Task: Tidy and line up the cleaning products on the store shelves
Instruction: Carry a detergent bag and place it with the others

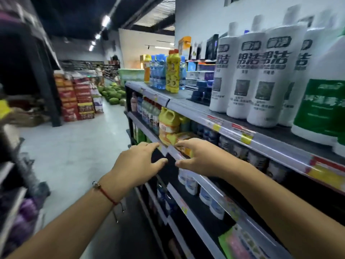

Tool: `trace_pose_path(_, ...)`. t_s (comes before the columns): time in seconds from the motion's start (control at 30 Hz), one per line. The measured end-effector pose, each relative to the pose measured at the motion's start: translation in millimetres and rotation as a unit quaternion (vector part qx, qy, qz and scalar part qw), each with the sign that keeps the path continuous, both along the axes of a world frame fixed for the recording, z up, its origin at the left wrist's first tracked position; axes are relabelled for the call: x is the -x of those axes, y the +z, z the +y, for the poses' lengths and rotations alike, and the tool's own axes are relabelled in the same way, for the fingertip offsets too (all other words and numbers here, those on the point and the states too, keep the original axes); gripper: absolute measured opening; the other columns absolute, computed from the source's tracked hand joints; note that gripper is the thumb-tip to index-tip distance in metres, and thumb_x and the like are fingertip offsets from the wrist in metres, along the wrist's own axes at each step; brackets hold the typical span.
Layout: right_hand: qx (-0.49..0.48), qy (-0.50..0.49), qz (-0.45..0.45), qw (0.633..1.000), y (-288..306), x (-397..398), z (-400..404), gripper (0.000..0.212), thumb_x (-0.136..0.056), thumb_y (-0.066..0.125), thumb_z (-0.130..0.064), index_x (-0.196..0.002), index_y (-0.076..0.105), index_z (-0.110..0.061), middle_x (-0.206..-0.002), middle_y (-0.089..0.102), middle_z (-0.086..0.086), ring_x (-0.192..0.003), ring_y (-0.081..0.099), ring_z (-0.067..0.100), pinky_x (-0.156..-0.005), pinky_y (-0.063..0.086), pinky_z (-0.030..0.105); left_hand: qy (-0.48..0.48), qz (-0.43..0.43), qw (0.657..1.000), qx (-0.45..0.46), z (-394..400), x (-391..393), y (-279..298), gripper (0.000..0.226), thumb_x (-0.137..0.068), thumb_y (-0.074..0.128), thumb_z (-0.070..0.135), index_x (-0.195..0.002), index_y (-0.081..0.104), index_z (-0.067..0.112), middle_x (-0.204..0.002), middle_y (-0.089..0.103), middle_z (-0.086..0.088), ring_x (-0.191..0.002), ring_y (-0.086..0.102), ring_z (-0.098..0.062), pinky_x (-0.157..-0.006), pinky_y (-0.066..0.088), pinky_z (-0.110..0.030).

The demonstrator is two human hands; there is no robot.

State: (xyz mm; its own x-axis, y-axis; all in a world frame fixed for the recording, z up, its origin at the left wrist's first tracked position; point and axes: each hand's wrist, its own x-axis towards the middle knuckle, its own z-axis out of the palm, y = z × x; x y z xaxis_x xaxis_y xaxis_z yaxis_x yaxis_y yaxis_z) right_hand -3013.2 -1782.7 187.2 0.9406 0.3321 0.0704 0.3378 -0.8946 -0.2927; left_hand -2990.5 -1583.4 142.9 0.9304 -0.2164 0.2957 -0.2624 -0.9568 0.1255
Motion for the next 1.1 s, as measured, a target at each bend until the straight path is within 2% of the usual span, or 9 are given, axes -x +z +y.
trace_pose_path(0.2, 0.021, 0.037, 0.012, 0.999, -2.3, -79.8, 96.9, 0.066, -0.093, 0.063, -0.049, -0.151, 0.040, -0.027, -0.157, 0.040, -0.001, -0.142, 0.040, 0.020, -0.113, 0.038, 0.035, 0.054, 0.027, 0.998, -0.011, 93.8, -56.4, 1.5, 0.068, -0.093, 0.045, 0.069, -0.149, 0.040, 0.032, -0.145, 0.051, 0.001, -0.129, 0.052, -0.025, -0.098, 0.049, -0.040)
trace_pose_path(0.3, 0.024, 0.042, 0.010, 0.999, 3.2, -121.3, 143.9, 0.065, -0.093, 0.063, -0.049, -0.151, 0.041, -0.027, -0.157, 0.041, -0.001, -0.139, 0.043, 0.021, -0.108, 0.040, 0.033, 0.057, 0.030, 0.998, -0.016, 136.3, -85.3, 8.8, 0.066, -0.094, 0.045, 0.066, -0.150, 0.039, 0.032, -0.146, 0.051, 0.000, -0.129, 0.051, -0.025, -0.099, 0.049, -0.041)
trace_pose_path(0.57, -0.021, 0.033, 0.017, 0.999, 1.9, -217.1, 241.5, 0.064, -0.094, 0.063, -0.049, -0.151, 0.040, -0.031, -0.158, 0.039, -0.001, -0.141, 0.042, 0.022, -0.109, 0.039, 0.036, 0.071, 0.029, 0.997, -0.009, 239.2, -172.4, 11.5, 0.062, -0.093, 0.047, 0.067, -0.147, 0.042, 0.035, -0.145, 0.052, 0.002, -0.130, 0.051, -0.024, -0.100, 0.048, -0.040)
trace_pose_path(0.8, -0.041, 0.023, 0.027, 0.999, -7.0, -299.2, 276.1, 0.064, -0.093, 0.064, -0.048, -0.150, 0.041, -0.031, -0.158, 0.040, -0.001, -0.140, 0.043, 0.022, -0.110, 0.039, 0.036, 0.067, 0.051, 0.996, -0.007, 279.2, -259.0, -1.4, 0.065, -0.093, 0.045, 0.069, -0.148, 0.040, 0.036, -0.147, 0.051, 0.004, -0.131, 0.051, -0.022, -0.100, 0.048, -0.040)
trace_pose_path(0.97, -0.022, 0.022, 0.026, 0.999, -23.9, -373.0, 287.4, 0.063, -0.094, 0.063, -0.048, -0.150, 0.041, -0.030, -0.156, 0.042, 0.000, -0.138, 0.045, 0.022, -0.109, 0.042, 0.038, 0.057, 0.058, 0.997, -0.002, 285.5, -334.8, -16.8, 0.064, -0.093, 0.046, 0.067, -0.148, 0.041, 0.036, -0.147, 0.051, 0.005, -0.131, 0.051, -0.021, -0.100, 0.047, -0.038)
trace_pose_path(1.1, -0.011, 0.025, 0.019, 0.999, -38.9, -439.0, 296.4, 0.067, -0.094, 0.062, -0.048, -0.153, 0.037, -0.029, -0.156, 0.039, -0.002, -0.140, 0.041, 0.020, -0.113, 0.039, 0.040, 0.058, 0.080, 0.995, 0.007, 292.7, -401.3, -27.5, 0.063, -0.093, 0.046, 0.067, -0.148, 0.040, 0.036, -0.148, 0.049, 0.005, -0.133, 0.049, -0.021, -0.102, 0.045, -0.037)
